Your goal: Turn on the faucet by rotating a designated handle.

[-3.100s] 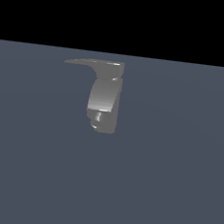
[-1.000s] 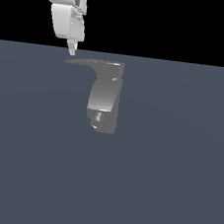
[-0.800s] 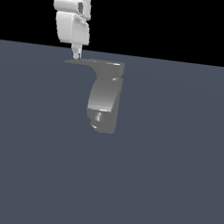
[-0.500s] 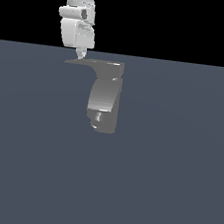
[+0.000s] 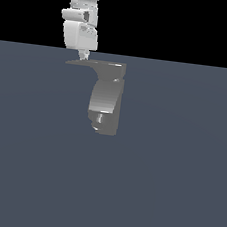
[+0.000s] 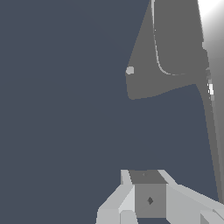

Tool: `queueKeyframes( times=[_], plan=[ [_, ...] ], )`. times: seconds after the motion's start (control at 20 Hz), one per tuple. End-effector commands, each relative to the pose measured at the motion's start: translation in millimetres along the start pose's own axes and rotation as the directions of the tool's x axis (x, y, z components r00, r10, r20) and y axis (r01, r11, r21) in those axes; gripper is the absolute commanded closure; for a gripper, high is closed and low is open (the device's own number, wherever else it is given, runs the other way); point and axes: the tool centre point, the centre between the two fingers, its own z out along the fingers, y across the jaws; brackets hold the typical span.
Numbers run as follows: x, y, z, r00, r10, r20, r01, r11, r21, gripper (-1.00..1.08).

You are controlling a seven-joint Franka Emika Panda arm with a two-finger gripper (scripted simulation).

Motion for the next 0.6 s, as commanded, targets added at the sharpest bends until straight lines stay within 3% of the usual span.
queueKeyframes(
  times=[0.0, 0.55],
  plan=[
    [0, 4, 0, 1.000, 0.000, 0.000, 0.000, 1.000, 0.000, 1.08],
    [-2, 33, 0, 1.000, 0.000, 0.000, 0.000, 1.000, 0.000, 1.08]
  ],
)
